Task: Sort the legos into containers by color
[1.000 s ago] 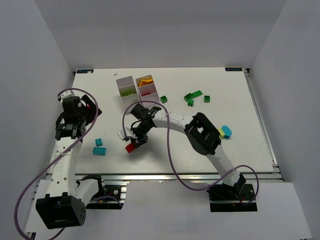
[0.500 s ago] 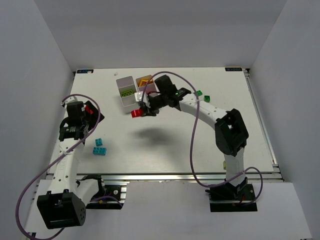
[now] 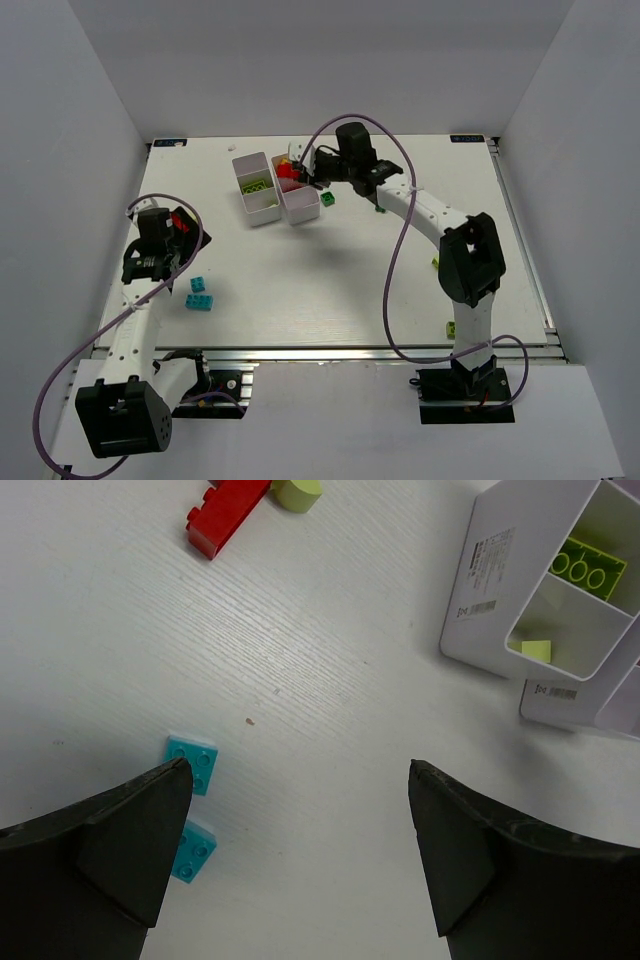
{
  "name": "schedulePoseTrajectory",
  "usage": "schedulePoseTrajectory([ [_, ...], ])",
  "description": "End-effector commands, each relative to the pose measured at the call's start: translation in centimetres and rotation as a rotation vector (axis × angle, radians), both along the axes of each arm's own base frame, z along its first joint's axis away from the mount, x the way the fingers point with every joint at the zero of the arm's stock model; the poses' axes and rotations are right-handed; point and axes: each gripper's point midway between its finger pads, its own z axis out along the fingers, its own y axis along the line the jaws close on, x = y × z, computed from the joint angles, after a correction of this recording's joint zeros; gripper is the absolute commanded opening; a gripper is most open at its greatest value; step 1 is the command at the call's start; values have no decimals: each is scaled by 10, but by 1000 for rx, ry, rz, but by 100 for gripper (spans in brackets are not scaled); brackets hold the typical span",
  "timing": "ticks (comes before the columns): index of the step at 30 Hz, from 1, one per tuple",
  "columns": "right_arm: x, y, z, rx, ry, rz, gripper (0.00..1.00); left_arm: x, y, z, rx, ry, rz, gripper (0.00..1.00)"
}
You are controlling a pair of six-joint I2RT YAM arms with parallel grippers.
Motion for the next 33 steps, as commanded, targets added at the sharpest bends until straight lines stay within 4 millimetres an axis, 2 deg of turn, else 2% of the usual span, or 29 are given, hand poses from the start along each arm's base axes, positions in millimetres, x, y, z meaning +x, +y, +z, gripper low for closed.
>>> schedulePoseTrajectory([
  [1,36,0,32,49,-163,-65,0,1,0,4,-9,-28,3,98],
  [7,66,-3,20,-7,-272,-111,0,0,0,0,-10,-23,3,98],
  [8,70,-2,25,-9,-292,-115,0,0,0,-2,-11,-20,3,98],
  [10,77,-3,17,-33,-308,-117,0,0,0,-3,-11,-17,3,98],
  [23,74,-5,-34,-131,-282,-78,0,5,1,-9,-12,-7,-4,98],
  [33,81,-1,-52,-162,-291,-71,2,7,2,-10,-12,-5,0,98],
])
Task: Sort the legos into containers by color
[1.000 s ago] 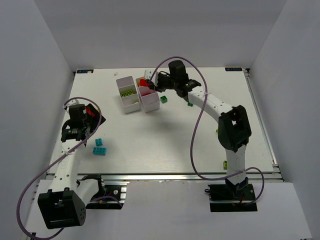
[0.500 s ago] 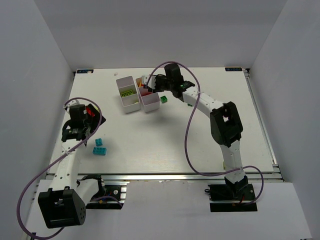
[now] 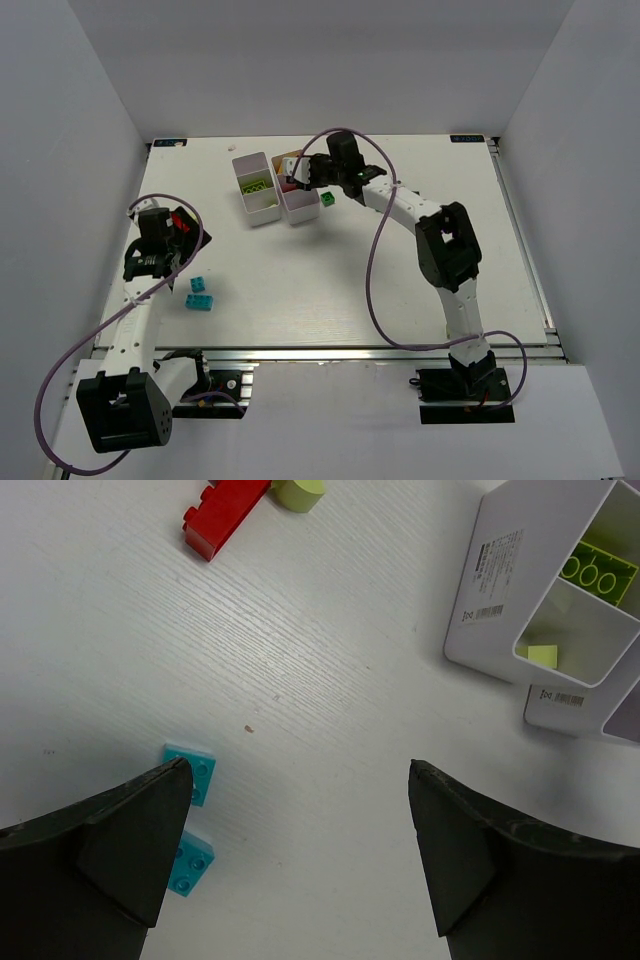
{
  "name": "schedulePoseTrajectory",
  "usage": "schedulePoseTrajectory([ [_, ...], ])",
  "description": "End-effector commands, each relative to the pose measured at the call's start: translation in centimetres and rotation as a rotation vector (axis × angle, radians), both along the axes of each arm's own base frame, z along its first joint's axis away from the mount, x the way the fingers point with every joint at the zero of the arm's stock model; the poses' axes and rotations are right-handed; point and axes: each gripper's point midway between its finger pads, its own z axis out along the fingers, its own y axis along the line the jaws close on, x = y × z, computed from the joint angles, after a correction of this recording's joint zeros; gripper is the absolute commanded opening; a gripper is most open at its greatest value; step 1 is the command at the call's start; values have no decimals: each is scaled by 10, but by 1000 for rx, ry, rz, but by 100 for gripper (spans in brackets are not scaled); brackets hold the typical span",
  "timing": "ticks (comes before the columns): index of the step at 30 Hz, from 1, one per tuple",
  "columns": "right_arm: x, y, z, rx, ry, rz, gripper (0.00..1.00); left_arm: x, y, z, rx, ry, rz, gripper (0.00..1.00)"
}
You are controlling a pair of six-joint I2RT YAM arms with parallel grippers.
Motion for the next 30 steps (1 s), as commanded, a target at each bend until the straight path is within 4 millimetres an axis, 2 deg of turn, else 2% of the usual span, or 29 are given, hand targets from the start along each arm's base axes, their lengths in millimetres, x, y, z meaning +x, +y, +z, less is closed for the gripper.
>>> schedulePoseTrajectory([
  [1,7,4,3,-3,-37,9,3,2,1,2,-1,-17,2,98],
  [4,8,4,-5,-14,-35,11,8,2,1,3,-2,-19,3,98],
  [6,8,5,-7,-17,-34,13,16,2,2,2,2,-16,5,98],
  [10,11,7,-11,-17,-30,11,38,3,4,4,4,-14,6,98],
  [11,11,7,-12,-16,-29,10,50,4,4,6,4,-19,6,98],
  [12,12,7,-11,-14,-32,12,56,5,4,7,5,-22,7,98],
  [14,10,8,-6,-6,-31,18,64,6,4,8,5,-22,7,98],
  [15,7,8,-6,-1,-24,25,66,7,5,10,5,-25,7,98],
  [17,4,5,9,27,-34,22,69,9,5,11,4,-28,8,97],
  [18,-1,3,7,31,-18,28,69,11,5,13,3,-36,10,97],
  [20,-8,-2,34,83,-19,23,72,15,5,15,2,-41,7,97],
  [21,-7,-4,32,93,1,13,77,17,6,16,2,-41,10,95],
  [22,-10,-7,50,122,-6,6,89,19,8,17,2,-41,16,92],
  [23,-9,-12,59,151,5,-17,89,22,10,14,-3,-25,17,87],
  [24,-7,-16,66,209,62,-76,89,29,12,20,-3,-35,16,80],
  [25,-8,-21,87,268,69,-97,89,33,14,22,1,-32,16,59],
  [26,-5,-30,95,300,102,-123,89,37,18,16,7,-2,17,49],
  [27,-20,-30,104,334,201,-74,89,44,22,24,19,-5,16,41],
  [28,-27,-34,107,345,257,-42,85,48,25,22,26,13,16,33],
  [29,-31,-44,110,360,309,-21,78,53,32,10,37,68,12,33],
  [30,-46,-44,120,379,350,49,64,54,34,4,32,104,-1,33],
])
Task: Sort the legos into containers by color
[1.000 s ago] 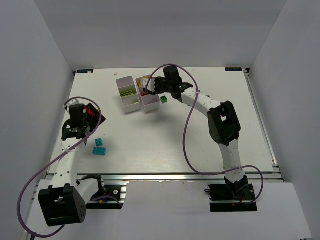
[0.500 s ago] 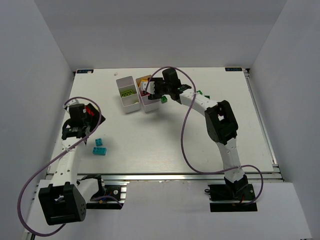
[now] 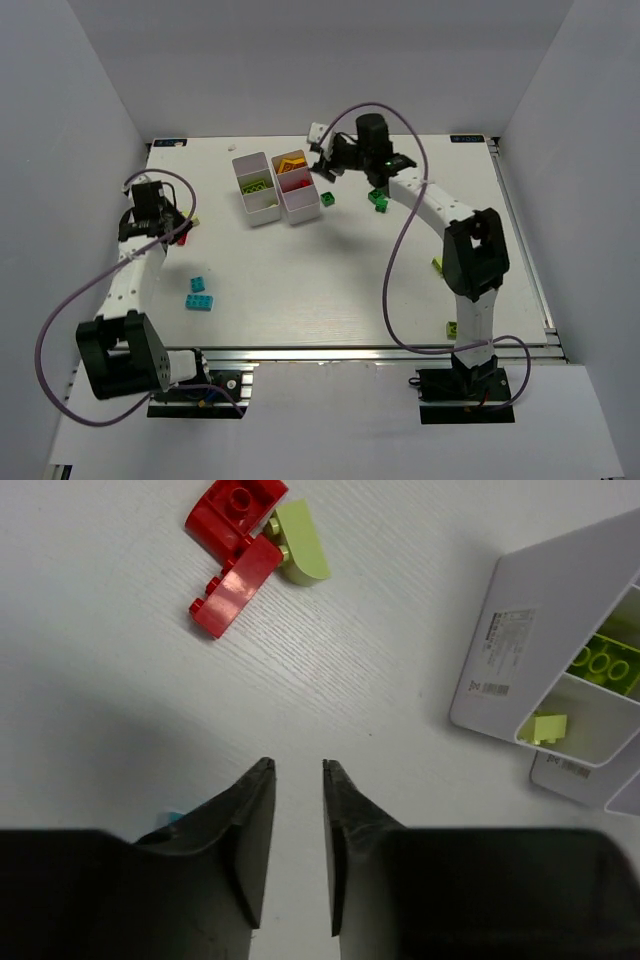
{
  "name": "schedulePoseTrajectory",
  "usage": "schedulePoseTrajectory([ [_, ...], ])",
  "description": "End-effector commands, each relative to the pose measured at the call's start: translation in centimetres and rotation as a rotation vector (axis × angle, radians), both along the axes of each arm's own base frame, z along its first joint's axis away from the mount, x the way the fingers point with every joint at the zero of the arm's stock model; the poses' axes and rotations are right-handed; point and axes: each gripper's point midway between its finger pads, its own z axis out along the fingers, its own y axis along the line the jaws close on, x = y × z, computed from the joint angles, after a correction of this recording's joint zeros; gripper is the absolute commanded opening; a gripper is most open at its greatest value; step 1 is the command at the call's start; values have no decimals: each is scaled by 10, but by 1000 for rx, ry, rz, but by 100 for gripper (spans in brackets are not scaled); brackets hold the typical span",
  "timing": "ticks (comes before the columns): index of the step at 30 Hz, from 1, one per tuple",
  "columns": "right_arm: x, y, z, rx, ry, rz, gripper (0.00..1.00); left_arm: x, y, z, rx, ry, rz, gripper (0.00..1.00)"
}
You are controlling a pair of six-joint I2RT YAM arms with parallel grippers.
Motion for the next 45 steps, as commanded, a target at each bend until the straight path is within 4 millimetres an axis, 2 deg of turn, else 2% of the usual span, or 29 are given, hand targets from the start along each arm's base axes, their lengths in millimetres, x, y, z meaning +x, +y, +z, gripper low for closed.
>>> schedulePoseTrajectory([
  [1,-38,-22,50,148,205,107,57,19,14,10,30,33,-33,38],
  [2,-48,-24,47,145,229,138,49,22,19,6,52,65,-57,43],
  [3,-63,-27,55,151,231,176,43,23,21,-11,52,143,-73,52],
  [4,-72,-29,50,139,232,193,35,31,26,-5,75,146,-83,59],
  [5,-83,-34,29,120,270,200,34,33,29,-9,99,179,-112,66],
  [6,-92,-38,34,124,260,206,36,33,31,-26,101,245,-132,68],
  [7,-97,-41,28,120,269,203,39,34,34,-32,117,273,-141,69],
  [8,-104,-45,13,109,304,199,42,38,39,-32,142,290,-164,70],
  [10,-110,-53,12,109,312,188,45,40,43,-52,158,358,-185,71],
  [11,-112,-55,9,109,320,187,46,42,46,-56,179,370,-201,71],
  [17,-109,-73,6,129,363,146,47,61,59,-83,237,410,-235,69],
  [19,-106,-77,7,138,370,130,47,66,62,-85,246,418,-245,68],
  [27,-105,-80,7,146,392,112,47,75,64,-110,265,434,-297,62],
  [29,-105,-80,7,145,394,110,47,77,61,-114,250,433,-316,49],
  [31,-105,-81,8,146,396,107,47,76,56,-121,227,444,-333,42],
  [32,-106,-80,8,146,399,107,47,77,56,-122,223,438,-333,37],
  [36,-107,-81,10,148,405,106,47,73,49,-115,208,394,-331,29],
  [37,-107,-81,10,148,407,105,47,73,43,-105,188,358,-337,27],
  [39,-108,-81,10,148,404,106,47,64,34,-103,158,338,-342,25],
  [40,-108,-81,9,146,408,105,47,65,22,-87,116,276,-357,25],
  [42,-108,-82,10,146,405,103,46,57,7,-80,72,232,-374,24],
  [43,-108,-82,10,146,406,103,46,59,-3,-60,55,162,-380,24],
  [44,-109,-82,11,146,405,104,46,55,-20,-55,-1,126,-424,24],
  [45,-110,-82,11,146,406,104,46,55,-29,-46,-25,89,-441,24],
])
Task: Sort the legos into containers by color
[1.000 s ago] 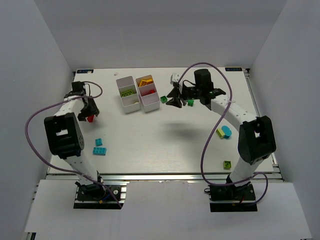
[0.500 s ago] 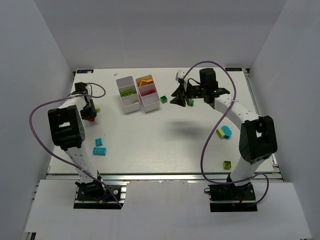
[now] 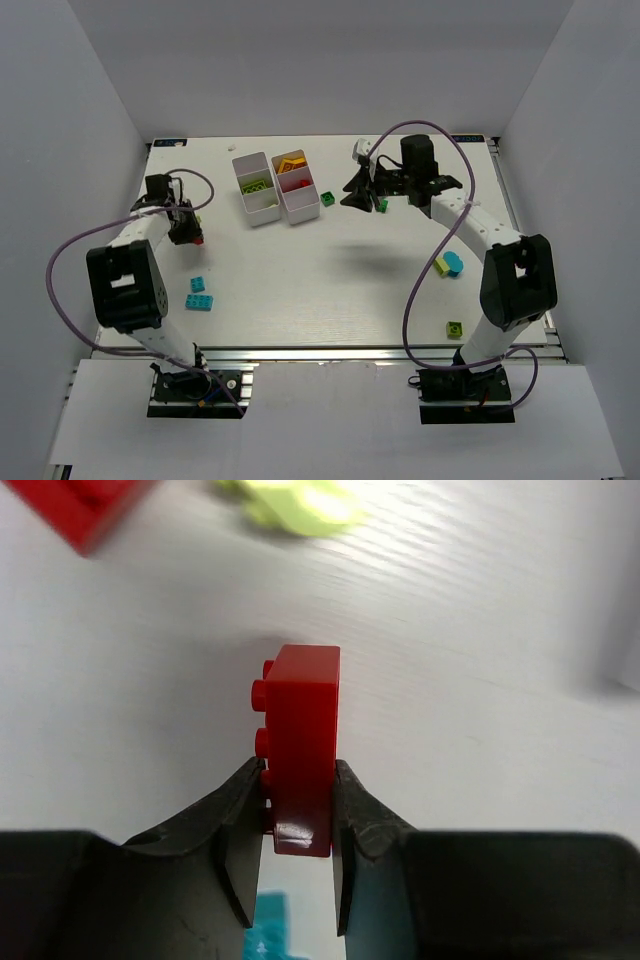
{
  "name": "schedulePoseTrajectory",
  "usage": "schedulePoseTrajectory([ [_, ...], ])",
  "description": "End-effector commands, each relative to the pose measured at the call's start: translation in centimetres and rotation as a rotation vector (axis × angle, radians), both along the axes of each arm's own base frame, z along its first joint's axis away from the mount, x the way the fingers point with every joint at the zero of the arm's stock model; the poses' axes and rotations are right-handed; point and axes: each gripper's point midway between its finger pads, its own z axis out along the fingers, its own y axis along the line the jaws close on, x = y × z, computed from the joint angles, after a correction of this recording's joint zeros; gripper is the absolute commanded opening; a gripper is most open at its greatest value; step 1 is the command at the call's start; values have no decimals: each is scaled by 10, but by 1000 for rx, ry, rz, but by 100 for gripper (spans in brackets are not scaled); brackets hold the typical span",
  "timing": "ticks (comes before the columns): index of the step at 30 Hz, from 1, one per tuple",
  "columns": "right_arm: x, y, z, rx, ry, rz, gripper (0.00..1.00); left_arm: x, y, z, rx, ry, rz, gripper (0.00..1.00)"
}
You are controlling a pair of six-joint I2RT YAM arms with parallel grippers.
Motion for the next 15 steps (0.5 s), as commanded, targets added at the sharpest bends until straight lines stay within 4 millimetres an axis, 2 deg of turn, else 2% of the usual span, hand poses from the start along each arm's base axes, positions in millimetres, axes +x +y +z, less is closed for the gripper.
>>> schedulePoseTrajectory([
  [1,-8,0,23,30,-32,13,46,19,-53,71,-186,-251,-84,24],
  [2,-8,0,24,30,-33,14,46,23,-68,96,-233,-339,-134,24],
  [3,-8,0,23,29,-32,13,46,21,-79,103,-255,-366,-161,24],
  [4,-8,-1,21,27,-29,11,46,21,-99,113,-271,-398,-220,24],
  [6,-10,-1,21,26,-31,12,46,24,-122,137,-275,-463,-305,24],
  [7,-11,-1,21,27,-31,13,46,23,-148,143,-267,-488,-401,24],
  [10,-13,-2,21,26,-30,13,46,30,-179,163,-227,-557,-525,24],
  [11,-14,-3,22,26,-32,12,46,33,-186,165,-221,-561,-553,24],
  [12,-14,-3,22,25,-34,11,46,39,-192,158,-208,-542,-572,24],
  [13,-14,-4,24,26,-41,9,46,43,-204,168,-183,-553,-631,25],
  [15,-16,-5,24,23,-44,7,46,51,-218,168,-146,-539,-689,25],
])
